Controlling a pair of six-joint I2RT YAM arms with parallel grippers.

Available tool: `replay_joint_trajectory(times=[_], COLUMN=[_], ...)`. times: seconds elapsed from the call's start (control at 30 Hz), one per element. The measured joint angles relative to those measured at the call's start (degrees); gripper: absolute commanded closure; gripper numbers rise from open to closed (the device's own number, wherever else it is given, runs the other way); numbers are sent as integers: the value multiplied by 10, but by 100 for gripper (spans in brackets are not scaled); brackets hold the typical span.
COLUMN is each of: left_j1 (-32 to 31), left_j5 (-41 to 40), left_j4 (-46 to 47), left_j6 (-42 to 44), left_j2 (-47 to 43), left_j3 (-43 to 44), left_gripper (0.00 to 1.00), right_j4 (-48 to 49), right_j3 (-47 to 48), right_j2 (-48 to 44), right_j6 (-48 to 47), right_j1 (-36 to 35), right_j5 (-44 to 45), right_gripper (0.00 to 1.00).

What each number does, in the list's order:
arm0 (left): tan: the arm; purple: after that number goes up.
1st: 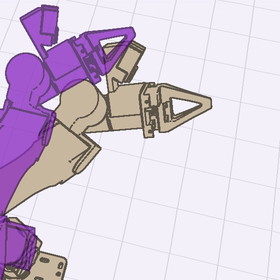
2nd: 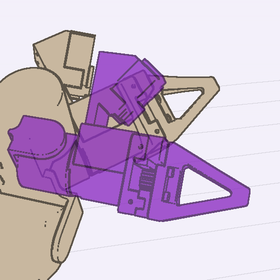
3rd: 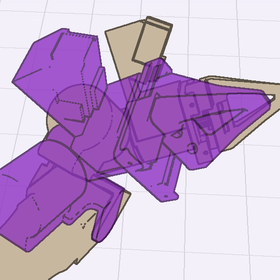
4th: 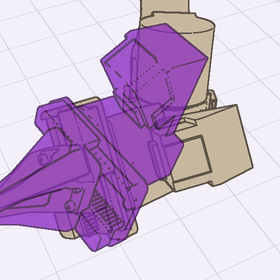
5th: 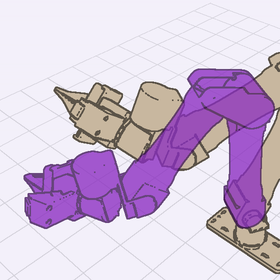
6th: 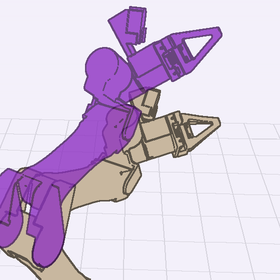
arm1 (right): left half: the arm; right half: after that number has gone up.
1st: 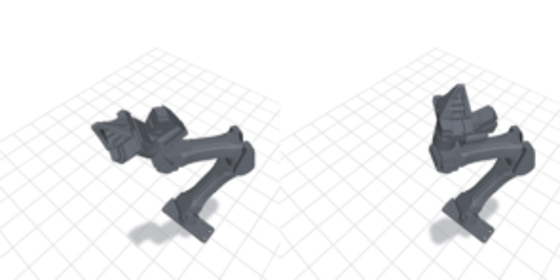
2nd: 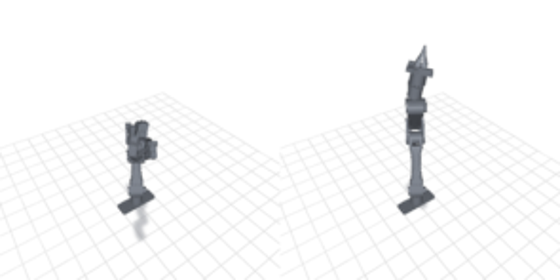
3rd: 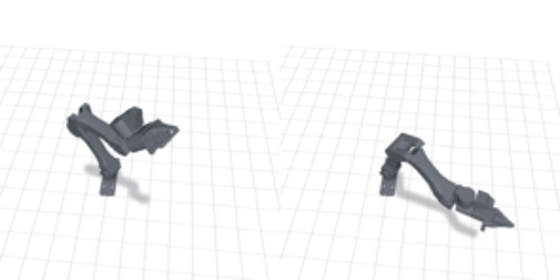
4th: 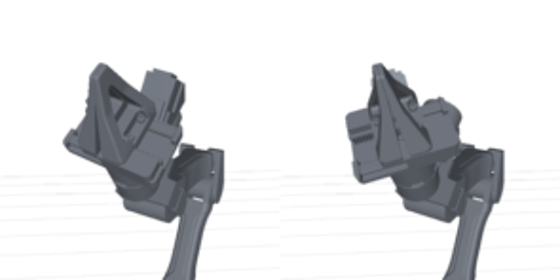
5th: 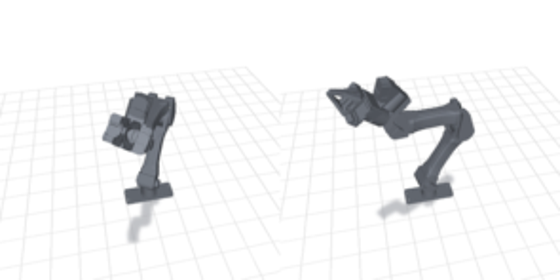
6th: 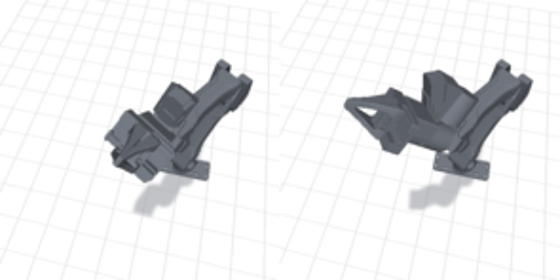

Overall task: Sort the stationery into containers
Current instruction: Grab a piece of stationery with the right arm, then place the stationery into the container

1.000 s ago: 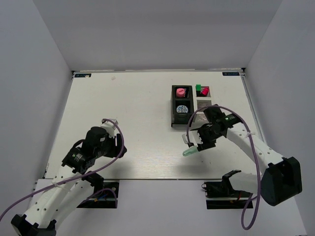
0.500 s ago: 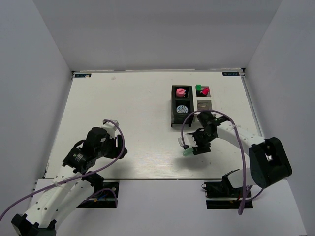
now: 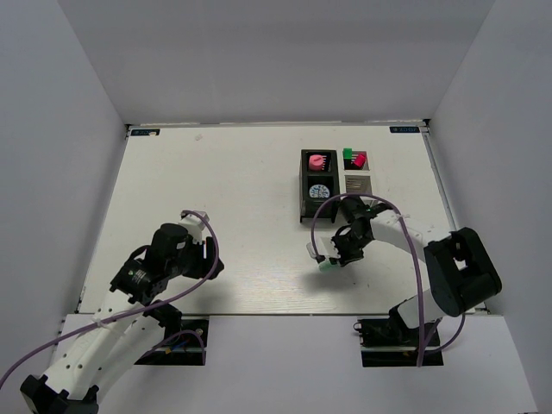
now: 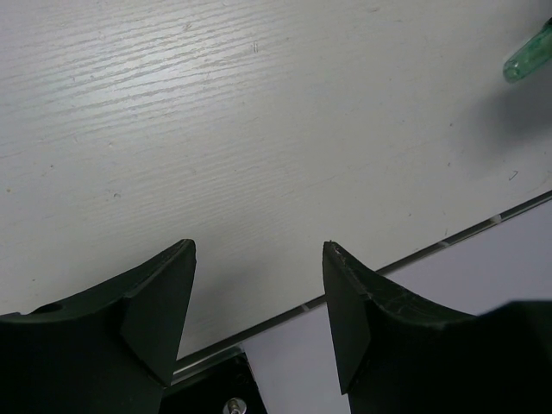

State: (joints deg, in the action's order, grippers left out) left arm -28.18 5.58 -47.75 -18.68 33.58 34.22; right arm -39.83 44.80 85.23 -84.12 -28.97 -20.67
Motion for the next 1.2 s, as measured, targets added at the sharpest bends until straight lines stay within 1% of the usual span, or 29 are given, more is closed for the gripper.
replay_joint_trajectory(times=[0.13, 0.3, 0.43, 0.6, 0.83, 0.97, 1.1, 1.2], left_j1=[0, 0, 0, 0, 0, 0, 0, 0], left_j5=[0, 0, 1, 1, 1, 1, 1, 3], left_j4=[0, 0, 0, 0, 0, 0, 0, 0], left_j6=[0, 0, 0, 0, 0, 0, 0, 0], left_j2=[-3, -6, -9, -9, -16, -17, -17, -17], left_j3=[0, 0, 0, 0, 0, 0, -1, -1], left_gripper=[29, 29, 29, 29, 29, 29, 29, 29], right_j4=[8, 12, -24, -66, -99, -121, -149, -154], right_j3=[-6, -17, -9, 37, 93, 160, 284, 372], right_j2=[-6, -25, -51, -98, -103, -104, -101, -95], right_j6=[5, 14, 28, 45, 78, 107, 131, 132], right_j1=[0, -3, -3, -3, -3, -3, -3, -3], right_j5=[2, 11, 21, 27, 55, 105, 173, 233], right_gripper=[100, 100, 100, 100, 100, 100, 100, 100])
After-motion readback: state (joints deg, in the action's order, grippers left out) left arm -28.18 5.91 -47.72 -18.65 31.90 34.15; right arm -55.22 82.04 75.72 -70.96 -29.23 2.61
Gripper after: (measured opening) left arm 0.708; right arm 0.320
